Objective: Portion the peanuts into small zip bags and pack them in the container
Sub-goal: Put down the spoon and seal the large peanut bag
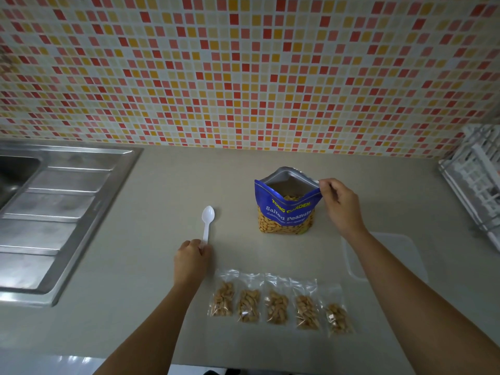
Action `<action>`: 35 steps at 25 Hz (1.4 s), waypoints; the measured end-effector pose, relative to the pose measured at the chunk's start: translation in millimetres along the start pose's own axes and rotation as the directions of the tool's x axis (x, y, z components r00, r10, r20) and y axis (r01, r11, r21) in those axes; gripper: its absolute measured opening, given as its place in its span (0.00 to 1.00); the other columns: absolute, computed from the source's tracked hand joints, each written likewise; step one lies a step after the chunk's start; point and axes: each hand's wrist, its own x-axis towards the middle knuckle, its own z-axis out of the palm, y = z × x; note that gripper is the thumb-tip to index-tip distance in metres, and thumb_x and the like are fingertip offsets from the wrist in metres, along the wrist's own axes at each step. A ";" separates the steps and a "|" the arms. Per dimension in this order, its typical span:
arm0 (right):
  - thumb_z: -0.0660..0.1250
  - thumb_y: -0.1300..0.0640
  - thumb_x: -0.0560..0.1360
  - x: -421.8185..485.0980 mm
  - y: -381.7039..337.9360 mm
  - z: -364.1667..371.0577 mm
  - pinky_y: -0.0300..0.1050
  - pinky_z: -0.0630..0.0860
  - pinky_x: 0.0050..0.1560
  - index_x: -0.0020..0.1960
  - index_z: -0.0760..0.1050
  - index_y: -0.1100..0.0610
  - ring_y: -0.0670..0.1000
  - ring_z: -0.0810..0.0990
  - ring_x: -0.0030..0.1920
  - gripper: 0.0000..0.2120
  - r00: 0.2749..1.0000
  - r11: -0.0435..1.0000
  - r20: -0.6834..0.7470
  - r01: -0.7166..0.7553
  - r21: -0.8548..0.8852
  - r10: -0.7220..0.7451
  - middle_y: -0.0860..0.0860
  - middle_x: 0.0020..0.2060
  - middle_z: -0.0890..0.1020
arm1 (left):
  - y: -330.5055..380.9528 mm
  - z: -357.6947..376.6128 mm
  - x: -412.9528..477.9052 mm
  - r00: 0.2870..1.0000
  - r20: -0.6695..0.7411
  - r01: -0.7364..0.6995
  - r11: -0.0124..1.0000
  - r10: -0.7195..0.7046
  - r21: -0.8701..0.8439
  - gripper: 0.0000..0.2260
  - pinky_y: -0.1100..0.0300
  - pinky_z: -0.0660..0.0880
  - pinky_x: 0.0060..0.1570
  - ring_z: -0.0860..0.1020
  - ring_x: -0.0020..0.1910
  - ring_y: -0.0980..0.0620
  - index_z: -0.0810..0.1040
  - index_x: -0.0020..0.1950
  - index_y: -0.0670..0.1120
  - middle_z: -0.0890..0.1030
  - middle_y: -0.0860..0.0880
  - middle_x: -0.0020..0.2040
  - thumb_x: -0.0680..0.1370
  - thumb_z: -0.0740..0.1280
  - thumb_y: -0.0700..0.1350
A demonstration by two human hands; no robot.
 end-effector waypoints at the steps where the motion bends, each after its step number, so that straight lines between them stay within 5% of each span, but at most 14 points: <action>1: 0.60 0.56 0.79 -0.4 -0.4 -0.5 0.25 0.67 0.37 0.50 0.78 0.61 0.32 0.75 0.35 0.10 1.000 1.000 0.009 -0.006 0.007 0.006 0.46 0.35 0.78 | 6.7 -4.6 0.3 0.999 -0.033 0.003 1.000 -0.004 -0.026 0.14 0.51 0.72 0.47 0.78 0.49 0.37 0.77 0.57 0.36 0.78 0.38 0.51 0.77 0.65 0.44; 5: 0.59 0.60 0.79 -1.8 0.7 -13.2 0.23 0.69 0.45 0.54 0.76 0.55 0.30 0.76 0.43 0.08 0.988 0.990 0.149 -0.051 0.131 0.032 0.44 0.45 0.80 | 75.6 -39.6 24.1 0.926 -0.211 -0.360 0.900 0.313 -0.246 0.23 0.50 0.72 0.59 0.75 0.59 0.42 0.71 0.66 0.39 0.74 0.40 0.62 0.74 0.68 0.46; 8: 0.66 0.63 0.75 2.5 6.9 -23.9 0.30 0.72 0.53 0.58 0.75 0.52 0.38 0.78 0.51 0.13 0.967 0.991 0.255 -0.050 0.124 0.017 0.48 0.52 0.80 | 150.2 -69.5 45.0 0.768 0.159 -0.576 0.777 0.621 -0.252 0.41 0.55 0.61 0.69 0.60 0.73 0.51 0.56 0.75 0.48 0.59 0.47 0.75 0.69 0.72 0.59; 10: 0.71 0.63 0.71 7.0 9.1 -25.0 0.31 0.72 0.58 0.59 0.75 0.53 0.42 0.78 0.53 0.18 0.960 1.000 0.281 0.003 0.030 -0.011 0.48 0.53 0.80 | 185.0 -74.1 53.8 0.618 0.458 -0.657 0.739 0.639 -0.146 0.51 0.53 0.60 0.71 0.55 0.75 0.51 0.46 0.77 0.51 0.52 0.50 0.78 0.64 0.74 0.62; 12: 0.73 0.63 0.69 11.7 8.8 -24.1 0.31 0.72 0.58 0.58 0.76 0.55 0.44 0.79 0.52 0.19 0.959 1.000 0.284 0.013 -0.008 -0.010 0.48 0.51 0.81 | 200.8 -70.0 61.3 0.539 0.576 -0.718 0.692 0.614 -0.066 0.51 0.52 0.67 0.67 0.62 0.73 0.48 0.47 0.77 0.51 0.58 0.48 0.76 0.64 0.75 0.60; 20: 0.72 0.61 0.70 26.7 12.9 -38.9 0.47 0.75 0.45 0.48 0.81 0.61 0.54 0.80 0.42 0.07 0.934 0.982 0.358 0.069 -0.177 -0.001 0.55 0.40 0.83 | 197.5 -61.4 74.4 0.474 0.584 -0.799 0.601 0.659 -0.030 0.29 0.58 0.76 0.50 0.77 0.57 0.50 0.63 0.72 0.48 0.78 0.46 0.62 0.74 0.69 0.51; 24: 0.72 0.59 0.70 28.8 14.9 -41.2 0.39 0.72 0.38 0.44 0.81 0.58 0.51 0.78 0.37 0.04 0.935 0.983 0.355 0.043 -0.177 0.023 0.53 0.35 0.82 | 190.5 -58.9 78.6 0.433 0.551 -0.849 0.528 0.713 -0.015 0.15 0.63 0.72 0.43 0.79 0.51 0.49 0.75 0.59 0.44 0.82 0.46 0.54 0.77 0.65 0.51; 28: 0.70 0.61 0.72 22.9 20.2 -43.1 0.33 0.74 0.41 0.43 0.78 0.53 0.45 0.81 0.40 0.04 0.938 0.994 0.329 -0.106 -0.017 0.106 0.47 0.37 0.83 | 194.2 -58.6 80.0 0.436 0.579 -0.862 0.505 0.688 0.050 0.14 0.63 0.71 0.42 0.78 0.52 0.51 0.73 0.57 0.44 0.81 0.46 0.55 0.77 0.64 0.52; 31: 0.70 0.62 0.72 22.1 22.6 -47.7 0.32 0.74 0.42 0.42 0.78 0.51 0.43 0.80 0.39 0.07 0.948 0.997 0.306 -0.080 -0.017 0.081 0.48 0.37 0.82 | 215.5 -54.6 71.4 0.428 0.598 -0.893 0.418 0.678 0.165 0.16 0.60 0.68 0.40 0.77 0.52 0.50 0.72 0.61 0.46 0.80 0.47 0.56 0.77 0.63 0.52; 35: 0.71 0.62 0.71 26.2 17.7 -50.4 0.36 0.76 0.43 0.44 0.80 0.54 0.48 0.81 0.41 0.04 0.948 0.998 0.314 -0.041 -0.054 0.056 0.52 0.39 0.83 | 246.3 -37.0 54.2 0.411 0.576 -0.866 0.501 0.707 0.003 0.16 0.63 0.67 0.38 0.76 0.47 0.52 0.75 0.60 0.46 0.80 0.46 0.54 0.77 0.64 0.53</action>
